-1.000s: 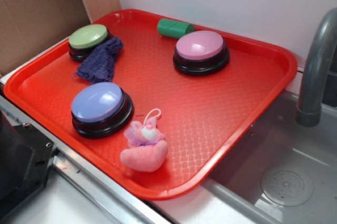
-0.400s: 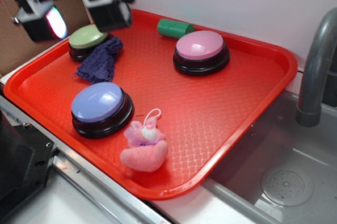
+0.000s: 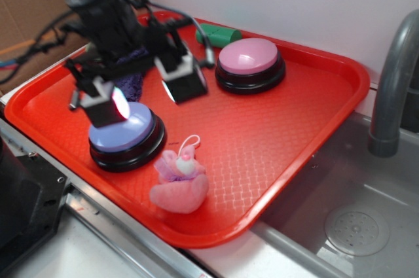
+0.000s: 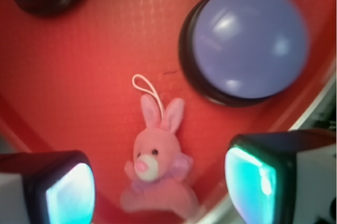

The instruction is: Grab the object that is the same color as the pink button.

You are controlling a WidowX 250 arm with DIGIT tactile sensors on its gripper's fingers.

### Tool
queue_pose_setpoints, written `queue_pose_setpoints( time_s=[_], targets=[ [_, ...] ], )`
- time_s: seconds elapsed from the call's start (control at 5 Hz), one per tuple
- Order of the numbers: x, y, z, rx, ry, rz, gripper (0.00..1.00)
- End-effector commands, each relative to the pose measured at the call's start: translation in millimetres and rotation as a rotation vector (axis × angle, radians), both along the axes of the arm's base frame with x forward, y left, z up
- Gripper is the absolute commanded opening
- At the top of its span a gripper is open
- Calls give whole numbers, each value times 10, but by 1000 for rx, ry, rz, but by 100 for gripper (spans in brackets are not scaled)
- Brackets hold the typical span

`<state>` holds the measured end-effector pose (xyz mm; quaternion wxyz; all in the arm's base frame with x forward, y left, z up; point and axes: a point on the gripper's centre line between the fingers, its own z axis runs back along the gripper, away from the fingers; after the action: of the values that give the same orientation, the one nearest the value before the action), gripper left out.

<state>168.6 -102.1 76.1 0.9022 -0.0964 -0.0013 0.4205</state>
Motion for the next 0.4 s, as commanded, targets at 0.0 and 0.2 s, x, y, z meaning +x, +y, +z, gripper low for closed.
queue_pose_setpoints(
  time_s=[0.0,0.2],
  targets=[
    [142,-271,-336,-62,-7,2,100],
    [103,-306,-420,-61,13,20,100]
  ],
)
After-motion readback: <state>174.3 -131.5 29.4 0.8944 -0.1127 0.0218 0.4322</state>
